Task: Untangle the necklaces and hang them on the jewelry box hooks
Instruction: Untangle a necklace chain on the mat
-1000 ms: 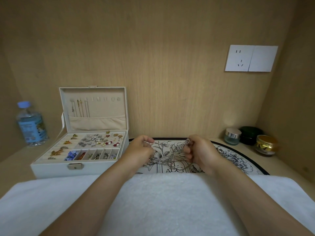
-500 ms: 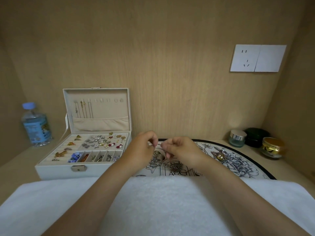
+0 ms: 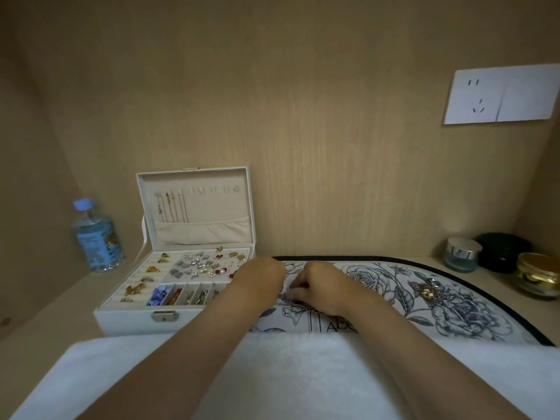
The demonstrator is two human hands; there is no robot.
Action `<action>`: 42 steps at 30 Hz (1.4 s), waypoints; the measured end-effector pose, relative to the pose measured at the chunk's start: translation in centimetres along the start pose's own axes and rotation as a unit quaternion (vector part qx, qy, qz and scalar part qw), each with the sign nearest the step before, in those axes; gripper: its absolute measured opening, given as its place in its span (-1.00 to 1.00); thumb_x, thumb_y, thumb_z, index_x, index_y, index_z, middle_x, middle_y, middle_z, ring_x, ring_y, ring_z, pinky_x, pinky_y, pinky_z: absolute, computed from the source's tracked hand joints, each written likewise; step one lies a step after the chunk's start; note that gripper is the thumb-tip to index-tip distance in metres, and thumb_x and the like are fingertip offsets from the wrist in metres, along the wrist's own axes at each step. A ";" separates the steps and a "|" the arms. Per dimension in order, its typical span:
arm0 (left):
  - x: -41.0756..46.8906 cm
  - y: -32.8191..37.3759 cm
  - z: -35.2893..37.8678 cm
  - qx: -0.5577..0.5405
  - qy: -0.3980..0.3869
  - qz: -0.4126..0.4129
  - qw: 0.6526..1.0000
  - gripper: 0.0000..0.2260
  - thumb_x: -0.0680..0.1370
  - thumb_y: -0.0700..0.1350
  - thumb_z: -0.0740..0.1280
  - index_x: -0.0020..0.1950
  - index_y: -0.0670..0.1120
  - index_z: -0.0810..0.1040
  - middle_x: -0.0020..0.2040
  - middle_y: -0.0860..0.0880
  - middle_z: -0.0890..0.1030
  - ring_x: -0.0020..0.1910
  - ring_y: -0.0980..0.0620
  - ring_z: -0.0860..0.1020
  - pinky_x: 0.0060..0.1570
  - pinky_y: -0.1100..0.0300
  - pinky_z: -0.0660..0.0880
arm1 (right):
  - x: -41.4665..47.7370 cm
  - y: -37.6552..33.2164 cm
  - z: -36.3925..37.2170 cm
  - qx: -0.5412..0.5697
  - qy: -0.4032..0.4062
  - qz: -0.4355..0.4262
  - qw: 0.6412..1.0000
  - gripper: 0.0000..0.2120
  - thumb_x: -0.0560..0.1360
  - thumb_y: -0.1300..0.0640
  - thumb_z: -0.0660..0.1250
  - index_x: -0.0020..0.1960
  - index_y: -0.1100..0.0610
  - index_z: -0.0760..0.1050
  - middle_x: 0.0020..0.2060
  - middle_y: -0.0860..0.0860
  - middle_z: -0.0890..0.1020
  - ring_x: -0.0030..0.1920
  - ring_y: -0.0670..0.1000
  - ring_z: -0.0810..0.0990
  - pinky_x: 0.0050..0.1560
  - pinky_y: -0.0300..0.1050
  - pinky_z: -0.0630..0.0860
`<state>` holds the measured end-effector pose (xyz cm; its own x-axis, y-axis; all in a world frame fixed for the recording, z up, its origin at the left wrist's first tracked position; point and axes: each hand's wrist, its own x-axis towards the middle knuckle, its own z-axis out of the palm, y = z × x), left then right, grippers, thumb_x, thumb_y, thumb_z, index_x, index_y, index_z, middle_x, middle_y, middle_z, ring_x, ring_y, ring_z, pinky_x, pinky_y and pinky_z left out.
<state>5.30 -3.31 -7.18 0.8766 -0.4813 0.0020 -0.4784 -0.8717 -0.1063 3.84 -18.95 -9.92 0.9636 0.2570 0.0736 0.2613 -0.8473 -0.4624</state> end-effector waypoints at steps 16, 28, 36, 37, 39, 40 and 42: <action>1.0 0.5 -1.0 -0.359 -0.018 0.006 0.933 -0.92 0.50 -0.09 0.40 -0.19 0.04 0.59 -0.26 0.02 0.65 -0.29 0.07 0.59 -0.28 0.22 0.48 | -1.2 0.6 -3.0 0.218 0.071 0.019 0.973 -0.68 0.64 0.04 0.23 -0.26 0.09 0.48 -0.40 -0.08 0.49 -0.44 -0.19 0.39 -0.37 -0.31 0.34; 2.0 1.1 -3.2 -0.895 0.123 -0.008 0.429 -0.75 0.66 -0.13 0.08 -0.22 -0.09 0.31 -0.32 -0.09 0.51 -0.34 -0.06 0.55 0.01 -0.10 0.59 | -1.6 1.9 -5.3 0.446 0.024 -0.004 0.895 -0.87 0.59 0.05 0.35 0.04 0.12 0.53 -0.40 -0.01 0.45 -0.50 -0.03 0.33 -0.44 -0.16 0.36; 2.9 0.7 -2.6 -0.638 0.191 -0.030 0.746 -0.78 0.64 -0.13 0.13 -0.20 -0.05 0.37 -0.39 0.00 0.35 -0.40 0.01 0.32 -0.34 0.12 0.31 | -1.3 3.7 -4.6 0.295 0.065 0.049 0.952 -0.80 0.48 0.24 0.48 0.05 0.04 0.60 -0.04 -0.03 0.65 0.02 -0.04 0.63 0.12 -0.20 0.56; 2.8 0.7 -2.2 -0.571 0.189 -0.018 0.798 -0.77 0.65 -0.09 0.14 -0.20 -0.04 0.38 -0.36 0.00 0.37 -0.37 0.02 0.34 -0.31 0.13 0.30 | -1.3 3.9 -4.5 0.264 0.066 0.050 0.961 -0.81 0.48 0.23 0.49 0.02 0.00 0.60 -0.02 -0.06 0.66 0.05 -0.07 0.63 0.12 -0.23 0.54; 2.6 0.7 -1.4 -0.441 0.188 0.012 0.877 -0.77 0.67 -0.05 0.14 -0.16 -0.06 0.41 -0.30 0.00 0.41 -0.31 0.04 0.40 -0.31 0.15 0.29 | -1.3 4.1 -4.5 0.190 0.045 0.056 0.979 -0.86 0.46 0.19 0.50 -0.09 -0.03 0.62 -0.12 -0.11 0.68 -0.05 -0.11 0.63 0.03 -0.23 0.54; 2.7 0.5 -1.0 -0.377 0.198 0.026 0.904 -0.77 0.68 -0.07 0.14 -0.15 -0.08 0.41 -0.26 0.00 0.43 -0.25 0.04 0.42 -0.28 0.13 0.28 | -1.4 4.2 -4.6 0.143 0.018 0.061 0.988 -0.91 0.44 0.15 0.52 -0.14 -0.01 0.64 -0.19 -0.14 0.68 -0.13 -0.15 0.63 -0.03 -0.24 0.53; 3.0 0.0 -0.2 -0.294 0.208 0.034 0.932 -0.77 0.68 -0.13 0.14 -0.17 -0.09 0.39 -0.22 -0.01 0.43 -0.15 0.01 0.42 -0.23 0.15 0.24 | -1.8 4.2 -4.7 0.061 -0.053 0.075 0.994 -0.93 0.38 0.07 0.56 -0.18 -0.01 0.68 -0.30 -0.26 0.67 -0.21 -0.25 0.61 -0.07 -0.27 0.50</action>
<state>7.96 -4.77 -7.02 0.8054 -0.4245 0.4137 -0.5855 -0.6784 0.4438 3.48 -25.17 -7.87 0.9780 0.1859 -0.0945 0.1012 -0.8192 -0.5645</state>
